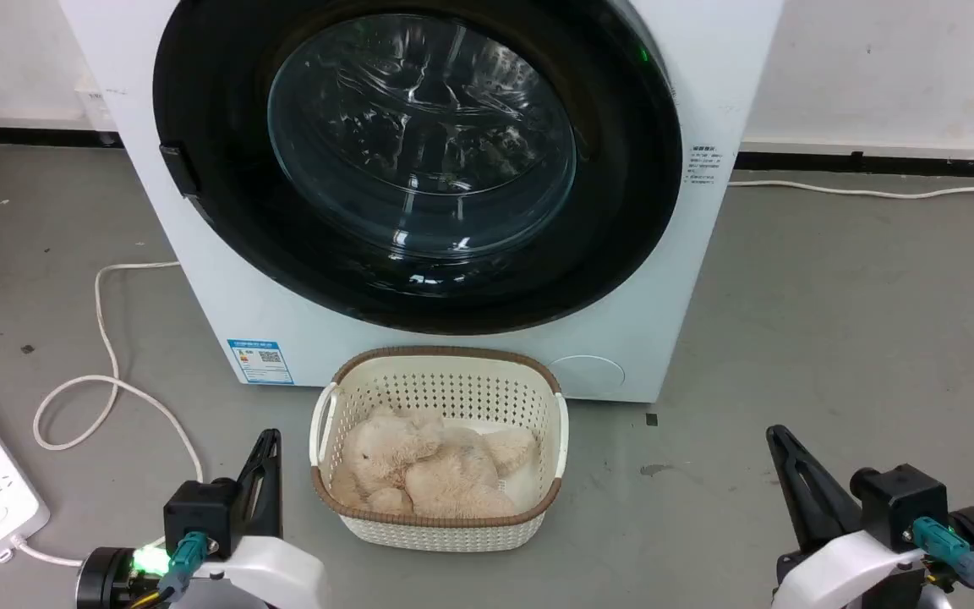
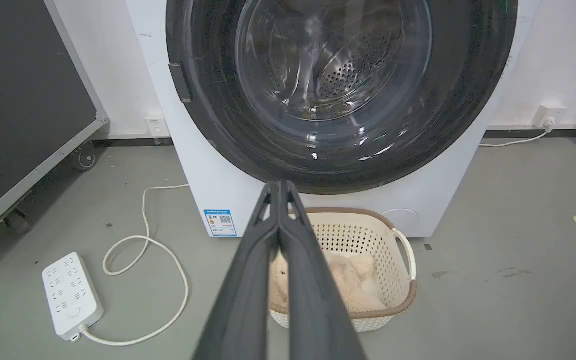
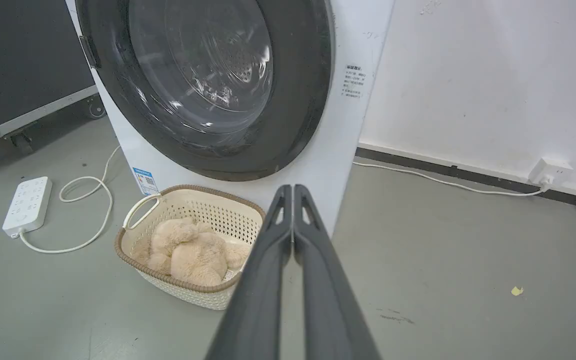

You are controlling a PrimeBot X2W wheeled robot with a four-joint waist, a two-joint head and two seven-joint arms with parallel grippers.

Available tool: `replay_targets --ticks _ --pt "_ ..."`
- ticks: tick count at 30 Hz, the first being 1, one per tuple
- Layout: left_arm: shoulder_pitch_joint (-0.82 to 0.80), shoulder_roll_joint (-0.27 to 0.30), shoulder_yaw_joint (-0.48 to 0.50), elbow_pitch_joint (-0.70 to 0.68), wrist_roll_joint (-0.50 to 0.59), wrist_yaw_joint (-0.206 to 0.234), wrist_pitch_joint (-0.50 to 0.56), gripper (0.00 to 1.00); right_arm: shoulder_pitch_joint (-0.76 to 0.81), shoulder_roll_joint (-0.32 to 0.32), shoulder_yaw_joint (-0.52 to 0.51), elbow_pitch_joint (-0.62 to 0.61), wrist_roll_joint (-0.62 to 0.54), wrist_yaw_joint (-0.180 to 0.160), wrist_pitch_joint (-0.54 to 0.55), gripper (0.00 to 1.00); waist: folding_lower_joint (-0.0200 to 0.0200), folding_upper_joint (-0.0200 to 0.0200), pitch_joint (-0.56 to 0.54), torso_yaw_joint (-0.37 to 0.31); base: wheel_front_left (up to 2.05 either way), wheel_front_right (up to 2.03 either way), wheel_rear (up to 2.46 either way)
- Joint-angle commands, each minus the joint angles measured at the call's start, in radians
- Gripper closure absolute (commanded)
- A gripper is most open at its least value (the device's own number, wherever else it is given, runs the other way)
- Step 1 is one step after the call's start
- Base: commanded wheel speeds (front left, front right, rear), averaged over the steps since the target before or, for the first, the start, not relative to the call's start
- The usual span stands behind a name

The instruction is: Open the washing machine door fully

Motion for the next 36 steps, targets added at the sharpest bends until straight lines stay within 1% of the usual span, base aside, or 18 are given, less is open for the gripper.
replay_targets --ticks 1,36 --pt "-0.015 -0.001 0.000 -0.004 0.003 0.003 0.000 1.00 -0.012 0.004 0.000 -0.006 -0.008 -0.001 0.001 1.00 0.0000 0.0000 0.000 0.000 0.00 0.00 0.00" --pt "-0.015 -0.001 0.000 -0.004 0.003 0.003 0.000 1.00 -0.012 0.004 0.000 -0.006 -0.008 -0.001 0.001 1.00 0.0000 0.0000 0.000 0.000 0.00 0.00 0.00"
